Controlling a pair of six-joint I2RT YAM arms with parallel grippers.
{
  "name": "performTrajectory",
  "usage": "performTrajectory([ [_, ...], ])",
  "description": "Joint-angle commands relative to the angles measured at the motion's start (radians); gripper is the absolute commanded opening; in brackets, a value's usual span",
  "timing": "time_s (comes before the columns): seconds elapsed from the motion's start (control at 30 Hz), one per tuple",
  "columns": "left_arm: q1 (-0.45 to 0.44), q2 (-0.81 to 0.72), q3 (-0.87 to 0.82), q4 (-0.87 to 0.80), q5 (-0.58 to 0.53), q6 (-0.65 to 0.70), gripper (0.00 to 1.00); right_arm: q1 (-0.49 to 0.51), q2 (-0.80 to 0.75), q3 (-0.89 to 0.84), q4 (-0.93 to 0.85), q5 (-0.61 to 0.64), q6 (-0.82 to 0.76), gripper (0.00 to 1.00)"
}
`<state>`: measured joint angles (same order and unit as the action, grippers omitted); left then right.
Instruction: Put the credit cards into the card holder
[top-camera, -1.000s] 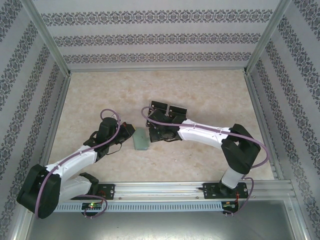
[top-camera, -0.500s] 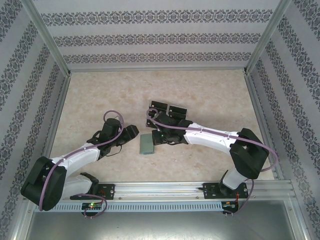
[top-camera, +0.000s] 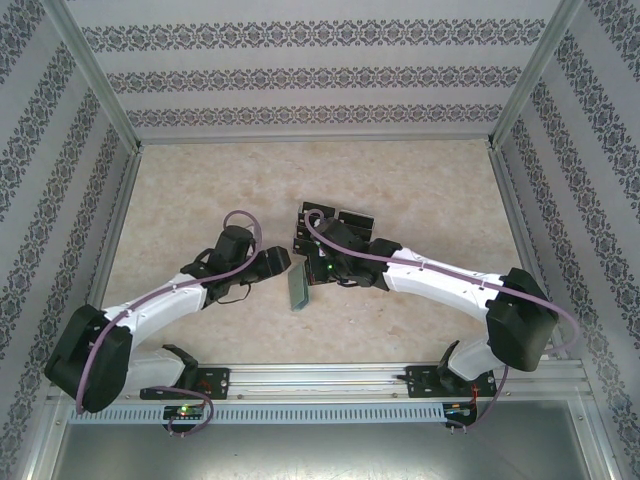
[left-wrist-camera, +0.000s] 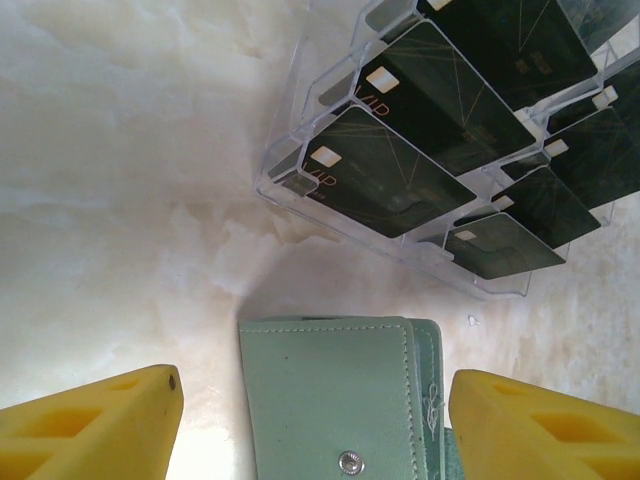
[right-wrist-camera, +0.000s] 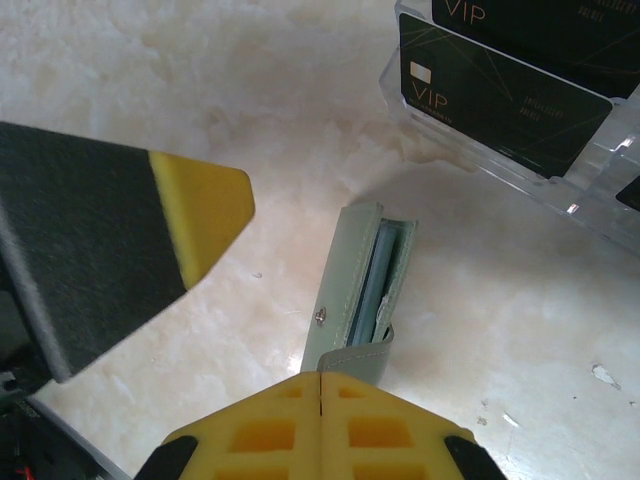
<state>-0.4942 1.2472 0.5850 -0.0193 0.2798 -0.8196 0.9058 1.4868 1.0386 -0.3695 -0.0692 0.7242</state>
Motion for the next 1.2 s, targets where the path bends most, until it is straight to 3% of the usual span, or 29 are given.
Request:
performTrajectory([
  [0.0, -0.026, 0.027, 0.025, -0.051, -0.004, 0.043, 0.72, 0.005, -0.004, 0.029, -0.005, -0.007, 0.01, 0.0],
  [0.67, -0.089, 0.1, 0.067, -0.122, -0.076, 0.067, 0.72, 0.007, -0.025, 0.021, -0.008, -0.002, 0.014, 0.0],
  [1.17, -0.089, 0.021, -0.002, -0.245, -0.231, 0.048, 0.58, -0.022, -0.037, -0.181, 0.033, 0.064, 0.044, 0.0],
])
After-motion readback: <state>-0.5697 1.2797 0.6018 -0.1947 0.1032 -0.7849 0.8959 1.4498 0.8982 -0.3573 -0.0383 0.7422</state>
